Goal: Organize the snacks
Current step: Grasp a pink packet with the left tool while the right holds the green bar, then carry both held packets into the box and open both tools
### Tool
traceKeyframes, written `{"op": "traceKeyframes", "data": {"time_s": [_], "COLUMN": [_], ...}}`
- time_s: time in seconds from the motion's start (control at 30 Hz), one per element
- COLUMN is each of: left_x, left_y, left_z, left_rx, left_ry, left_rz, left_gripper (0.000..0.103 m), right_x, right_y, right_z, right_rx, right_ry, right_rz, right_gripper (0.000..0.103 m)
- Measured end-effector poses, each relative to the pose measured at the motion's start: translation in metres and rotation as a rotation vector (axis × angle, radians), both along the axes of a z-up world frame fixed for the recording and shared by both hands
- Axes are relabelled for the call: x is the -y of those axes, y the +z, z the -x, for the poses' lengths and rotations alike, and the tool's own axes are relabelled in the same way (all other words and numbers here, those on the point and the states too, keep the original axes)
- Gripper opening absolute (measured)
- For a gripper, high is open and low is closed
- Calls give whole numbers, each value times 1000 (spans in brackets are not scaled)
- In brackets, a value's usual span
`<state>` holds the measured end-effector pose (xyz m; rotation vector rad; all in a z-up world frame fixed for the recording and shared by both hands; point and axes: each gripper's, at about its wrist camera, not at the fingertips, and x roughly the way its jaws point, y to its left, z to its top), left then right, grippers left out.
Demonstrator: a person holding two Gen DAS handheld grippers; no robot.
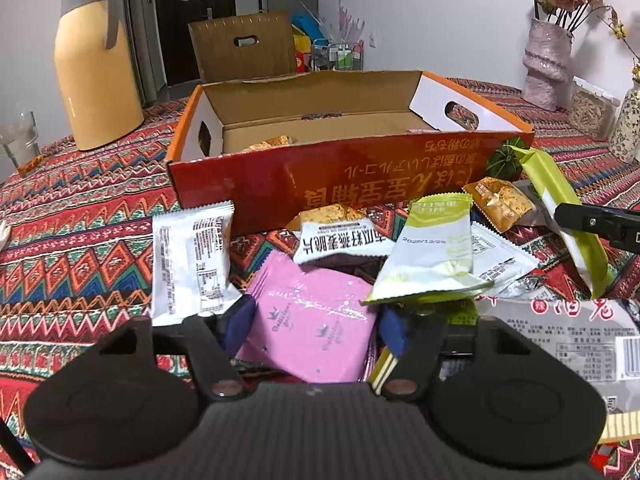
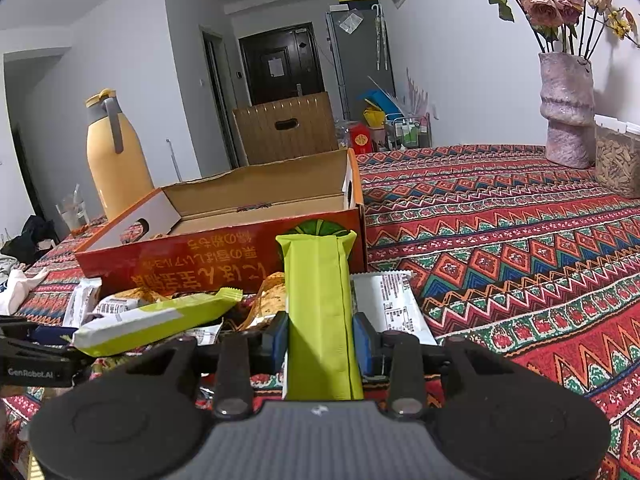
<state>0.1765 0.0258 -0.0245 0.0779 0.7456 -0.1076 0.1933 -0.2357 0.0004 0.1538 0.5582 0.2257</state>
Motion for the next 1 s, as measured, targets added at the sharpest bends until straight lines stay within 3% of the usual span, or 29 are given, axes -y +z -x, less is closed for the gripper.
{"op": "traceKeyframes", "data": {"time_s": [0.4, 1.0], "left_x": [-5, 0], "left_y": [18, 70], "left_z": [23, 15], "left_rx": [82, 243], "left_ry": [70, 142], "left_rz": [2, 44], "left_gripper": [63, 64], "right_x": [0, -18], "right_y": [8, 58], "right_z": [8, 6], "right_rx": [37, 158], "right_ry": [12, 47], "right_rz": [-2, 23], "right_gripper": [33, 33]}}
